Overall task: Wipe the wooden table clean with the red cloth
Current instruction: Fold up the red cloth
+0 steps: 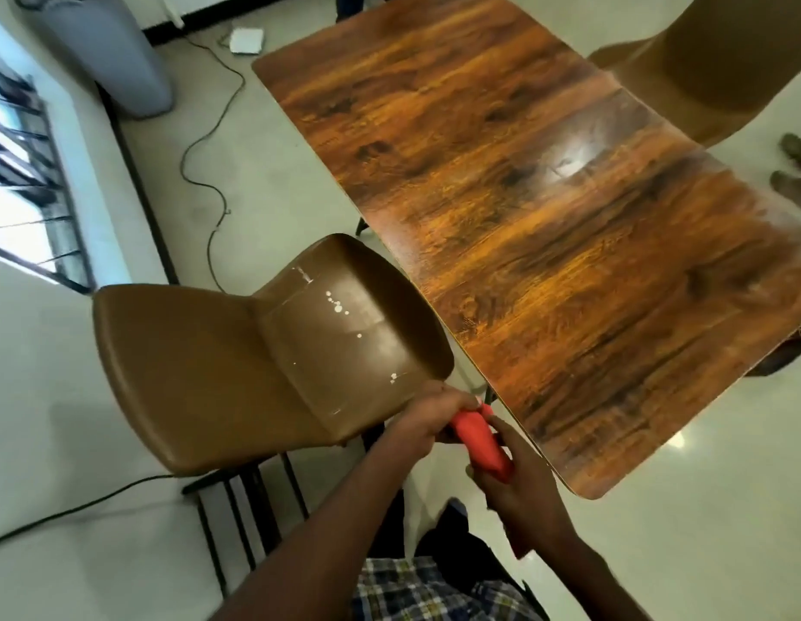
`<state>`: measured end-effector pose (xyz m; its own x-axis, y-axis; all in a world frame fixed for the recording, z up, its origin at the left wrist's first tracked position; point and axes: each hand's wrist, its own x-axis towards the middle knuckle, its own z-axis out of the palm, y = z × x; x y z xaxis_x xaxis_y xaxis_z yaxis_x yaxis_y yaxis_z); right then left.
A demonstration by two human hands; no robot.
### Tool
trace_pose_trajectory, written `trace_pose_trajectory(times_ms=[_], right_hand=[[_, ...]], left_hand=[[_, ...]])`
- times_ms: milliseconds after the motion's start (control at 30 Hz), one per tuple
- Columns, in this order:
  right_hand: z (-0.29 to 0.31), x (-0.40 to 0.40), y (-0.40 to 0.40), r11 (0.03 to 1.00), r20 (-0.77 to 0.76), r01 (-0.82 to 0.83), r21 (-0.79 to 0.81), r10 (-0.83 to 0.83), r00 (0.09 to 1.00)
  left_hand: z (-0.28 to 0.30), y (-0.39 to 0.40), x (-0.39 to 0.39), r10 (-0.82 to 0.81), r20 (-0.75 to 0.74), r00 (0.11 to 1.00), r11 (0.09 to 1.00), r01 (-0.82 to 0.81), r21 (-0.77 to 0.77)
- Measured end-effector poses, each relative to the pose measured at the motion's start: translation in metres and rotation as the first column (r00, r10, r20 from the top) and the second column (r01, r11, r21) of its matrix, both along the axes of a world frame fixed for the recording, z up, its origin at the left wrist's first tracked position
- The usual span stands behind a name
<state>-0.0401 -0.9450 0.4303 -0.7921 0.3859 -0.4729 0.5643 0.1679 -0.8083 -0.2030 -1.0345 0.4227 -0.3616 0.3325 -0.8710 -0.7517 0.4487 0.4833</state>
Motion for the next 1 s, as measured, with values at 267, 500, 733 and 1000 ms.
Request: trace_pose_trajectory(times_ms=[267,500,733,1000], right_hand=[[0.044,-0.042,-0.026,0.609,0.211,0.331,-0.721,-0.262,0.942],[0.092,-0.063,-0.087,0.743,0.062,0.002,-0.669,0.053,0.997],[0.106,-0.078,-0.135,0.854,0.069,-0.222,-0.47,0.286,0.956],[0.077,-0.059,-0.177,0.854,0.005,-0.337,-0.396,0.369,0.93]], left_hand=[[0.048,-0.093,0.025,0.403,-0.266,0.876,0.915,-0.389,0.104],[0.091,-0.167,0.073,0.593,-0.021,0.805,0.785,-0.573,0.237],[0.105,-0.229,0.095,0.657,-0.207,0.725,0.748,-0.591,0.303],[0.068,-0.27,0.13,0.676,-0.39,0.625,0.689,-0.724,0.035]])
